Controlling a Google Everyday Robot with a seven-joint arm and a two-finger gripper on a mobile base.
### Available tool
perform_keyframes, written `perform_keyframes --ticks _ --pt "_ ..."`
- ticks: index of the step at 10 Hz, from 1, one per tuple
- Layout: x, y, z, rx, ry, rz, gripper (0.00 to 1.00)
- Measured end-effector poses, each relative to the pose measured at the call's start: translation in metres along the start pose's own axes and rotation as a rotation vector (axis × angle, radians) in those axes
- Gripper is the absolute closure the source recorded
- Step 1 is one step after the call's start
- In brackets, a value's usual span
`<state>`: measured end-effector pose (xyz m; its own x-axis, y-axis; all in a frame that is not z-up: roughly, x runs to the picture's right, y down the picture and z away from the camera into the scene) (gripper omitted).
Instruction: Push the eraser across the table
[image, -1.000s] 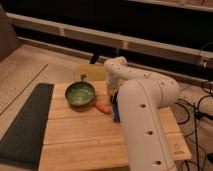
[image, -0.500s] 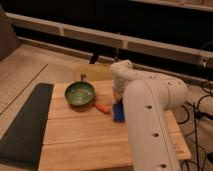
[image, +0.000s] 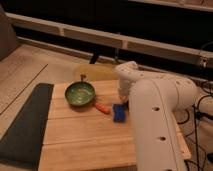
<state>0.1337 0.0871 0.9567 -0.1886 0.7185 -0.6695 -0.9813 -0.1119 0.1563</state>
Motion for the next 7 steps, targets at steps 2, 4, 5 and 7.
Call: perform_keyframes --ticks 2,4,5,7 --pt "0.008 -0.012 0.004 0.017 0.011 0.021 1.00" --pt "0.015 -0.030 0.003 0.039 0.014 0.052 1.00" --pt "0.017 -0.035 0.002 0.046 0.012 0.063 1.00" --pt "0.020 -0.045 -0.004 0.051 0.006 0.077 0.96"
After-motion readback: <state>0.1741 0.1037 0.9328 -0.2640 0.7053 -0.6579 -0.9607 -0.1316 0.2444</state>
